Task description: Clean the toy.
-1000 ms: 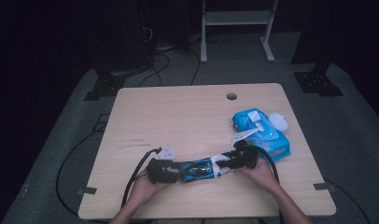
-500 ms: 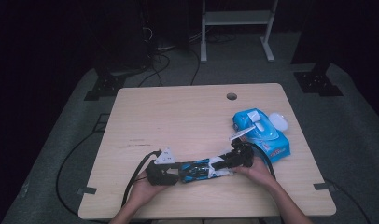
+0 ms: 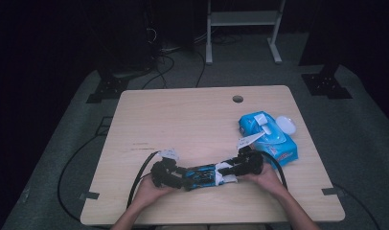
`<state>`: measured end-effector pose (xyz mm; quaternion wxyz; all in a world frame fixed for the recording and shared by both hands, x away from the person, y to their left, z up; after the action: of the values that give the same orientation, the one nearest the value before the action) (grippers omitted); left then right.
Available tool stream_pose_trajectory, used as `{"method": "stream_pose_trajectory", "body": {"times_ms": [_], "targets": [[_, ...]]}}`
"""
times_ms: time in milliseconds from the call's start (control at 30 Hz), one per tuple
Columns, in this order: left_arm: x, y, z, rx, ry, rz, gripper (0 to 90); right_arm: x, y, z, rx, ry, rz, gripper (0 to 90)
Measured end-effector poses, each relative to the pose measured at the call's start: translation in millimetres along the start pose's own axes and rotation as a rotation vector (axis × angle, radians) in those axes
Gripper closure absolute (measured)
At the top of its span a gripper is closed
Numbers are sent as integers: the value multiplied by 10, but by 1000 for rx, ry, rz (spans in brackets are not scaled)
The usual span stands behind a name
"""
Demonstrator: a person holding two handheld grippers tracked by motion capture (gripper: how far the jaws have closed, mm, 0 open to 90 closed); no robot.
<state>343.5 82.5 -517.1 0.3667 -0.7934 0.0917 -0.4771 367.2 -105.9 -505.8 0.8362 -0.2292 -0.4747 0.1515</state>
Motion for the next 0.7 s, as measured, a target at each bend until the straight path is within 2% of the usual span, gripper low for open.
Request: {"method": "stream_pose_trajectory", "body": {"times_ms": [33, 133, 300, 433, 467, 533, 567, 700], "targets": [[10, -1, -17, -13, 8, -6, 433, 12, -5, 22, -12, -14, -2, 560], [40, -2, -7, 23, 50, -8, 457, 46, -20, 52, -54, -59, -2, 561], [149, 28, 71, 143, 145, -31, 464, 115, -43, 4, -157, -128, -5, 561], [211, 73, 123, 197, 185, -51, 466, 158, -57, -104, -240, -144, 9, 541], [212, 81, 117, 200, 184, -57, 467, 150, -54, -138, -262, -145, 17, 534], [202, 82, 103, 205, 192, -65, 473, 142, -62, -155, -262, -134, 12, 527], [196, 76, 97, 207, 205, -63, 476, 140, -70, -153, -269, -132, 15, 524], [176, 51, 34, 206, 216, -72, 465, 136, -101, -98, -299, -154, 34, 512]]}}
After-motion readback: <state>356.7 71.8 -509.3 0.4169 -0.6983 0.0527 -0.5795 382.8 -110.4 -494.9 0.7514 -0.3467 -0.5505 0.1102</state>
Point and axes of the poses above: each handheld gripper's, and its own axes: y roughly forward along the jaws, x roughly out of its top, z roughly to its left, the point moved 8 cm from there along y, roughly forward along the jaws, and after that the axes turned 7 degrees about x, right-handed, at the moved point
